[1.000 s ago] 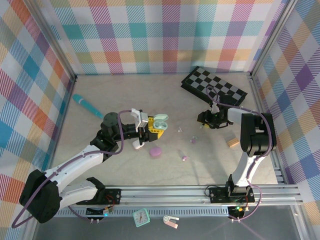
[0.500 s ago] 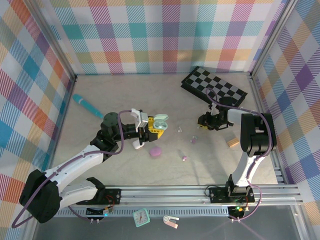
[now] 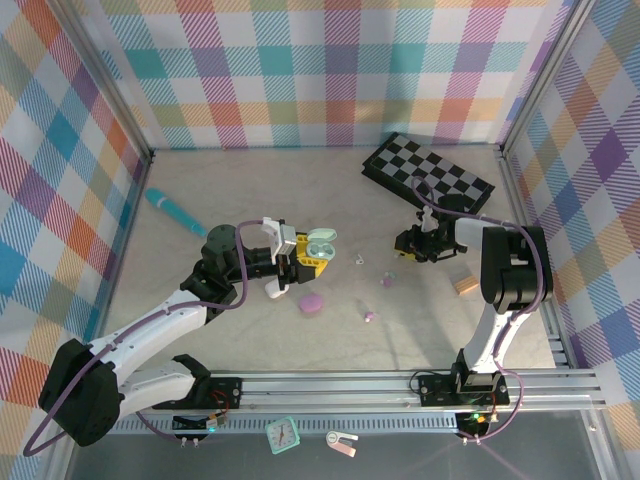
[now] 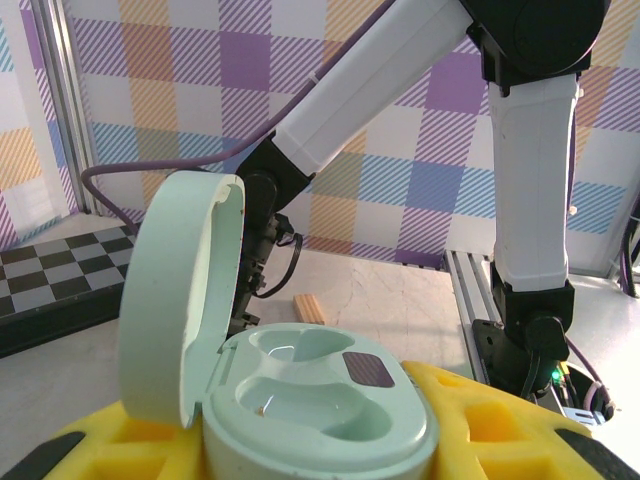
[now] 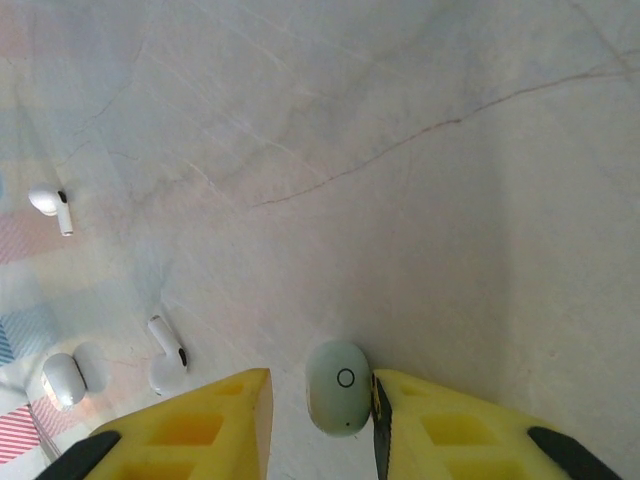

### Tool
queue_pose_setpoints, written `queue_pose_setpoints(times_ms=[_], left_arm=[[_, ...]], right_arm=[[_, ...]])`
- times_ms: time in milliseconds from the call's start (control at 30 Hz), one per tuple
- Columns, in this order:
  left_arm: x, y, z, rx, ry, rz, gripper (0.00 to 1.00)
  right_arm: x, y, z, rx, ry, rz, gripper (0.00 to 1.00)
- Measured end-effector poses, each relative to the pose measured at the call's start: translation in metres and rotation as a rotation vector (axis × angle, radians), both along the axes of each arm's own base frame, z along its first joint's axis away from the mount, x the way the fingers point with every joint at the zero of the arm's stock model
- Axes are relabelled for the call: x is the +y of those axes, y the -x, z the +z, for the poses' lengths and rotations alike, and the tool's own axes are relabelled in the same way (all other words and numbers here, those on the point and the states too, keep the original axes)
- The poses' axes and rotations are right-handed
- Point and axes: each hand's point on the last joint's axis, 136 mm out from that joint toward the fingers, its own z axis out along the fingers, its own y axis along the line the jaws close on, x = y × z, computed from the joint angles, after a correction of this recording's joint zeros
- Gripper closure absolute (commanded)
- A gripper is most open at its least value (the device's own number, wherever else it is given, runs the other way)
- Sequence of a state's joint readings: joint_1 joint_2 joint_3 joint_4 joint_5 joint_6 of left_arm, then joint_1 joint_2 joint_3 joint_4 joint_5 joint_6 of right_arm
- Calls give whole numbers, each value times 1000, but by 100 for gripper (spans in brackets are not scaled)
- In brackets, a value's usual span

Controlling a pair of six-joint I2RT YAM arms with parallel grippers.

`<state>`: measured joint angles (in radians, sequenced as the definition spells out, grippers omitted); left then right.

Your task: Insert wireless bluetooth earbuds into charging case

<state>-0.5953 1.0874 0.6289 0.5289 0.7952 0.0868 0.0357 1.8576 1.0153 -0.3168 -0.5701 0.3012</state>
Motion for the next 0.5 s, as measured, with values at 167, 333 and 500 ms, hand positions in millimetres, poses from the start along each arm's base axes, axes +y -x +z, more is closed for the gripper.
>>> queue_pose_setpoints(times_ms=[167,333,500], left_arm=[[0,0,0,-1,0,0,64],[0,0,0,-7,-1,0,64],[0,0,0,-7,-2,0,64]], right_arm=[[2,2,-2,21,2,8,67],[3,-1,-1,29,15,14,71],[5,-4,-1,29,31,22,75]])
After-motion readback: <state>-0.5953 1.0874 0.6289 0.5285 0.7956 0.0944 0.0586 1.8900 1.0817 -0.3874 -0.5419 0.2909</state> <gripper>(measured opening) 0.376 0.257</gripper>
